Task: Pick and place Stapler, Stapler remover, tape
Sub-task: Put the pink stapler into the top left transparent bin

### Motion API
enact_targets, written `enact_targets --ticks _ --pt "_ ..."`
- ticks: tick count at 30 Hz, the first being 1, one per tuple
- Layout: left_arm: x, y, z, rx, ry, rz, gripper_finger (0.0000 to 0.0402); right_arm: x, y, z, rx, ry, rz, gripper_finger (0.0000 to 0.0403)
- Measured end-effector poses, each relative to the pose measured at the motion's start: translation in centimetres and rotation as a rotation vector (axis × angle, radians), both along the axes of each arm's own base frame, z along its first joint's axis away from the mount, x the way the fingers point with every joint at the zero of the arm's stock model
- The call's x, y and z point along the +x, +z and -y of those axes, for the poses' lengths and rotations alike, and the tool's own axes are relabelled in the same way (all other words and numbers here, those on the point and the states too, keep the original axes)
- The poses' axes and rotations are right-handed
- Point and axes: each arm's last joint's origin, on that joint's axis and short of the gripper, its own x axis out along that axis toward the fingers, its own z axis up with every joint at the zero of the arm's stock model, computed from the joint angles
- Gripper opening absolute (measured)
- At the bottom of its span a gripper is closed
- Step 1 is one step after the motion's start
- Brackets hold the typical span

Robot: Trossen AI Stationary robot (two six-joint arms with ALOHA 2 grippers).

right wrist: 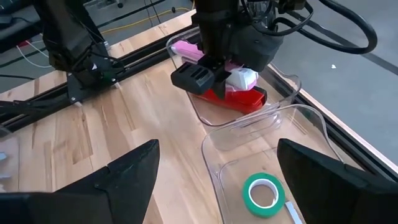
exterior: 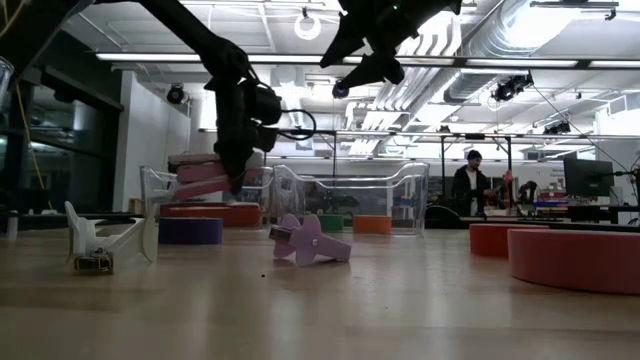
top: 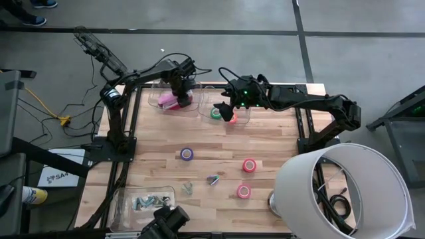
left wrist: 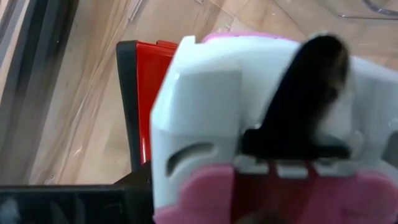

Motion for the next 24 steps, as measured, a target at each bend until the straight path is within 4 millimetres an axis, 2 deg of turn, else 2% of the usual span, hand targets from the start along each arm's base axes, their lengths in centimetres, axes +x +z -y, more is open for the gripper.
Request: enact_targets --ticks 3,7,10,19,24 --pt "0.0 0.0 0.0 0.0 0.0 -0.001 0.0156 0.0 0.0 0.0 0.005 -0.003 0.002 0.0316" --pt "0.0 0.0 0.0 -0.001 0.0 -0.002 0.0234 0.0 0.0 0.0 0.006 -0.003 0.001 0.0316" --pt "0.0 0.0 0.0 -0.001 0.0 -0.003 0.0265 0.0 0.0 0.0 0.006 -0.003 0.001 0.0316" --pt "-0.2 0.0 0.1 -0.014 0.0 -0.017 0.0276 0.0 -0.1 0.0 0.01 0.0 -0.007 0.0316" --pt "-0.1 1.6 -0.1 0.026 -0.005 -0.053 0.0277 -0.1 -0.2 0.0 0.013 0.001 -0.016 0.0316"
